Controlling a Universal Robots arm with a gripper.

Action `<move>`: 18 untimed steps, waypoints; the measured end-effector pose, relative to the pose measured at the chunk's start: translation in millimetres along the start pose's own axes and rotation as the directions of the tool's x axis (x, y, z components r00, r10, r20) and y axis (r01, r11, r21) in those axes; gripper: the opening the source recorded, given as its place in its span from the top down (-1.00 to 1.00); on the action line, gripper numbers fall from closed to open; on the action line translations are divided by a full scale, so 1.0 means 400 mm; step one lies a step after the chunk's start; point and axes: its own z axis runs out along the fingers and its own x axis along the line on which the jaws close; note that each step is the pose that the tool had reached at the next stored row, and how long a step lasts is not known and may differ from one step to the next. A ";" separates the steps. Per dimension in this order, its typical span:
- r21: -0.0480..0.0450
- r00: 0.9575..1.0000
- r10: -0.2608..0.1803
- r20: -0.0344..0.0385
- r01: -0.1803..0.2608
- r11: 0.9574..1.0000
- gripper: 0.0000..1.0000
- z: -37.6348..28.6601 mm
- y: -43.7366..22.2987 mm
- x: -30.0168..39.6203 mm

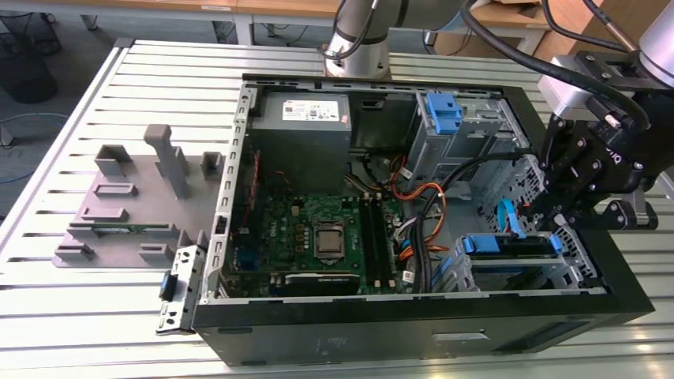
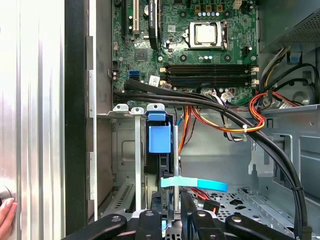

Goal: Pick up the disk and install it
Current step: 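Insert the second disk wire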

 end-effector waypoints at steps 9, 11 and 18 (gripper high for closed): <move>0.000 1.000 -0.003 0.000 0.003 1.000 0.40 0.000 -0.013 -0.001; 0.000 1.000 -0.003 0.000 0.003 1.000 0.40 0.000 -0.013 -0.003; 0.000 1.000 -0.003 0.000 0.003 1.000 0.40 -0.001 -0.015 -0.004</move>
